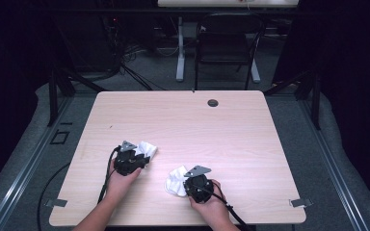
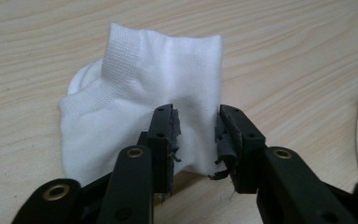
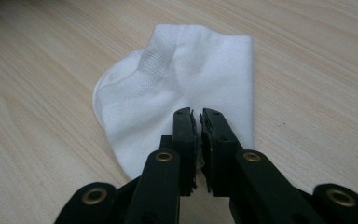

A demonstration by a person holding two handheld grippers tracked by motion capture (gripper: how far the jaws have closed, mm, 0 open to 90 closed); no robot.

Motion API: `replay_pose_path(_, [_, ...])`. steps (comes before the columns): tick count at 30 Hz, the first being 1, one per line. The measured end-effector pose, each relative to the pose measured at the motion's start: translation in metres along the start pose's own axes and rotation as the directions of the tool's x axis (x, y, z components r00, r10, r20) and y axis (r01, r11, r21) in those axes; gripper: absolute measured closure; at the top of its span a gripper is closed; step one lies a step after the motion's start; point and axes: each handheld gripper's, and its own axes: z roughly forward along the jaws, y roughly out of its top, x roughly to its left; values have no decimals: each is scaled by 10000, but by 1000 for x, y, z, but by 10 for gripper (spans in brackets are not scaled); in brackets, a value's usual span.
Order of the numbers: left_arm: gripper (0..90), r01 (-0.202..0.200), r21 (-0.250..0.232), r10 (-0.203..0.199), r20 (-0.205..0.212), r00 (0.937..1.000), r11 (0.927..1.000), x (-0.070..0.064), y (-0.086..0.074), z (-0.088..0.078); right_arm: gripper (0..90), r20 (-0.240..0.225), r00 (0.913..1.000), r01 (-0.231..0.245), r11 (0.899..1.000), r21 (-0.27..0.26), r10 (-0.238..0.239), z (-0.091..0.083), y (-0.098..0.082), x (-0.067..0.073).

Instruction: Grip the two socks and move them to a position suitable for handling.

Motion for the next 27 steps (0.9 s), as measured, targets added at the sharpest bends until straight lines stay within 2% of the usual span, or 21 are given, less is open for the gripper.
replay_pose_path(4, [630, 46, -98, -45, 16, 10000, 9999, 0, 1, -2, 840, -48, 10000, 32, 9999, 98, -31, -1, 1, -1])
replay_pose_path(12, [570, 70, -387, -63, 186, 9998, 9992, -3, 3, -13, 804, -248, 9994, -259, 9996, -142, 256, -4, 0, -4])
replay_pose_path(14, [564, 49, -438, -36, 302, 9995, 9990, -3, 3, -19, 796, -286, 9990, -335, 9992, -209, 329, -6, 0, -4])
replay_pose_path(17, [563, -38, -560, 63, 443, 9990, 9984, -8, 3, -33, 775, -249, 9994, -236, 9991, -346, 227, -9, 0, -4])
replay_pose_path(21, [560, -56, -816, 100, 542, 9985, 9967, -13, 3, -42, 751, -172, 9998, -69, 9990, -444, 61, -13, 3, -5])
replay_pose_path(23, [556, -48, -787, 93, 560, 9984, 9969, -15, 1, -47, 732, -180, 9998, -114, 9974, -708, 101, -13, 3, -5])
replay_pose_path(27, [548, -90, -602, 130, 667, 9977, 9981, -20, -8, -54, 705, -230, 9997, -80, 9971, -757, 62, -15, 5, -5])
